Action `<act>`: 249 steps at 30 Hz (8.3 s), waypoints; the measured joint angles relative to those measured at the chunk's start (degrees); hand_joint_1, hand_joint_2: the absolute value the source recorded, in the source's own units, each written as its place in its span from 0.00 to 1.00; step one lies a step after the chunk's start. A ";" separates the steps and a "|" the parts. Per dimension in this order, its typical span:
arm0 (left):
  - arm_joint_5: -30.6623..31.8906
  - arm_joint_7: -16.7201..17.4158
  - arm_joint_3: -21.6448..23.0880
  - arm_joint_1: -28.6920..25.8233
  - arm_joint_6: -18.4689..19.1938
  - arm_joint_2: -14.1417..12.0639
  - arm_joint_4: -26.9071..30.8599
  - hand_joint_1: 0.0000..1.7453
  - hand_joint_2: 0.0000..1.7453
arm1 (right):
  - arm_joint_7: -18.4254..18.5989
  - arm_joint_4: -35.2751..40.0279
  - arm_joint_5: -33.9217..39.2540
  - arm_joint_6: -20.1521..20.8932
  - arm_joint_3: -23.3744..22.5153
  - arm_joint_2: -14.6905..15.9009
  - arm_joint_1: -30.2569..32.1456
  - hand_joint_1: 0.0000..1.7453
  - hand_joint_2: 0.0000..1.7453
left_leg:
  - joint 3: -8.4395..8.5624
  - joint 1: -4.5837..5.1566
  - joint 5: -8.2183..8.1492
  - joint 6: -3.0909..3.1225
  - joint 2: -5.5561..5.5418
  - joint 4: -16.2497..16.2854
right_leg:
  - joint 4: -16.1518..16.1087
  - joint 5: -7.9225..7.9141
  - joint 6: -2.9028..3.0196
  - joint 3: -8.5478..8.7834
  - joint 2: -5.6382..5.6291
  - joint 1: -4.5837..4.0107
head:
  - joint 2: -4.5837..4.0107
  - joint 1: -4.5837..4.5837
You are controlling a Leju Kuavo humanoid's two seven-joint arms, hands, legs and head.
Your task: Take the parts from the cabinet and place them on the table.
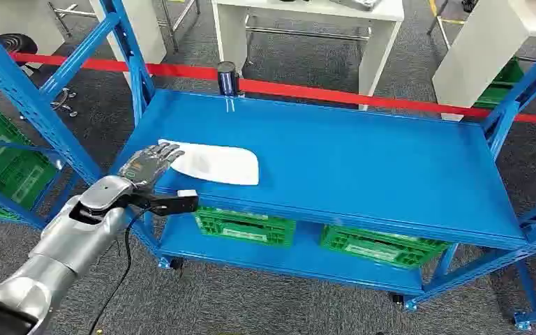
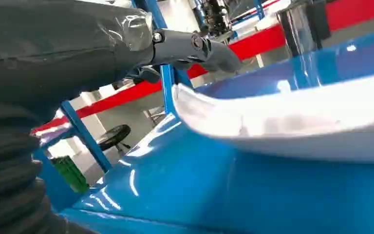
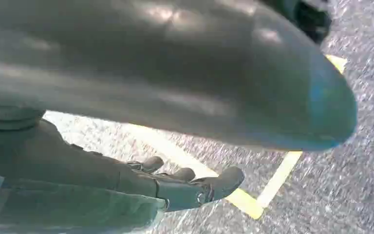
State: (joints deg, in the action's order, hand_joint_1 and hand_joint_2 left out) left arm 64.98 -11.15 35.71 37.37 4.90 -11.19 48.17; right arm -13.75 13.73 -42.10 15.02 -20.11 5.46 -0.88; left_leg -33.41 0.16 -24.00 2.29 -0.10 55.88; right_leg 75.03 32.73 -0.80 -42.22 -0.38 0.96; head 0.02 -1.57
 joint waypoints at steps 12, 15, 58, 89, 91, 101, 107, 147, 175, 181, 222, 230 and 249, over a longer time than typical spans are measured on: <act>3.54 -0.98 0.13 3.21 -2.53 3.81 -6.40 0.00 1.00 | 0.96 0.00 0.04 -0.15 0.28 -0.85 -0.30 0.00 0.00 | -2.15 -0.03 -3.04 -2.32 -0.21 4.60 | -17.76 -7.31 0.64 8.75 0.05 0.56 | 0.00 -0.28; 3.98 -1.36 0.48 4.31 -2.29 5.84 -7.76 0.00 1.00 | 0.98 0.00 0.15 -0.31 0.28 -1.09 -0.41 0.00 0.00 | -8.66 -0.51 -8.92 -2.97 -0.16 18.82 | -17.73 -7.29 0.66 8.75 0.05 0.46 | 0.00 -0.28; 3.85 -7.15 3.32 9.51 -7.65 14.01 -20.54 0.98 1.00 | 1.36 0.07 0.98 -0.39 0.20 -3.24 -0.90 0.00 0.00 | 0.45 0.13 0.15 0.36 0.20 -0.36 | -15.92 -6.10 -0.27 7.57 0.04 -0.42 | 0.00 -0.11; -24.86 -19.76 -12.02 -0.47 -0.98 14.36 10.30 0.99 1.00 | 0.90 0.07 1.09 -0.53 -0.28 -2.88 -0.61 0.00 0.00 | 0.19 -0.25 0.24 0.22 0.01 -0.35 | -15.13 -5.18 -0.57 7.27 -0.03 0.14 | 0.00 0.06; -32.99 -23.03 -13.15 -1.84 2.93 14.69 13.49 0.99 1.00 | 0.90 0.07 1.09 -0.66 -0.35 -2.78 -0.76 0.00 0.00 | 0.10 -0.04 0.28 0.35 -0.10 -0.36 | -5.21 -1.23 -0.09 2.66 -0.03 0.11 | 0.00 0.20; -85.49 -15.83 -10.15 -6.35 30.38 15.69 41.56 0.99 1.00 | 0.96 0.44 0.50 -1.31 -0.46 -2.91 -1.82 0.00 0.00 | -0.43 0.66 -0.52 -0.73 -0.33 1.09 | -17.86 -7.05 -0.57 8.84 0.03 -0.19 | 0.00 0.13; -101.23 -10.54 -2.83 -5.49 32.33 14.25 50.16 0.99 1.00 | 0.96 0.96 0.46 -1.20 -0.72 -3.13 -1.61 0.00 0.00 | -6.93 -0.33 -9.94 -2.63 -0.21 17.09 | -18.02 -7.66 0.51 8.88 0.10 0.40 | 0.00 -0.13; -97.44 -8.33 10.34 -7.28 27.47 9.94 59.63 0.99 1.00 | 33.94 20.82 -1.99 13.38 -21.40 -4.98 8.84 0.00 0.00 | 6.07 1.00 -5.78 0.04 -0.07 0.28 | -18.55 -10.76 -0.83 6.96 0.42 0.29 | 0.00 -0.15; -96.70 -6.82 11.98 -8.62 28.52 8.30 60.57 0.99 1.00 | 28.72 24.26 -9.01 14.05 -33.14 -10.54 6.75 0.00 0.00 | 7.63 0.00 -6.69 -0.88 -0.09 0.18 | -18.46 -9.95 -0.10 7.26 0.47 -0.26 | 0.00 -0.09; -96.72 -6.84 12.00 -8.38 28.52 8.33 60.72 0.99 1.00 | 28.43 24.20 -9.38 14.14 -33.29 -10.62 6.81 0.00 0.00 | 4.96 0.32 -2.57 1.38 0.35 -1.70 | -15.84 -7.00 -0.48 4.89 0.45 0.21 | 0.00 0.18; -93.53 -12.59 12.63 -6.47 31.58 9.79 59.39 0.99 1.00 | 6.53 8.44 -12.61 8.85 -43.25 -9.53 -1.37 0.00 0.00 | -4.38 0.82 2.67 0.05 2.12 1.74 | -19.32 -1.72 -1.71 15.70 0.52 0.17 | 0.00 0.81; -92.15 -13.11 12.37 -6.60 31.43 9.14 59.37 0.99 1.00 | 6.08 8.09 -12.07 8.76 -43.21 -10.01 -1.76 0.00 0.00 | -8.49 -0.35 -9.72 -2.42 0.63 17.75 | -18.89 -6.31 0.72 10.86 0.02 0.39 | 0.00 0.74; -91.93 -13.18 12.35 -6.69 31.80 9.09 59.41 0.99 1.00 | 6.53 7.61 -12.59 8.13 -42.80 -10.05 -2.11 0.00 0.00 | -1.13 0.14 0.61 0.95 1.18 -0.58 | -6.04 -5.32 -3.76 5.62 -0.11 0.65 | 0.00 1.29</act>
State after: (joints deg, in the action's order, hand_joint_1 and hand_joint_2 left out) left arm -26.95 -24.33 48.06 30.68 36.70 -2.10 107.58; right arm -7.21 21.33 -54.69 23.15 -62.90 -4.59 -2.99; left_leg -34.53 0.30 -23.39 3.24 1.08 55.30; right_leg 68.99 27.41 -4.56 -36.60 -0.50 1.60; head 0.02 -0.28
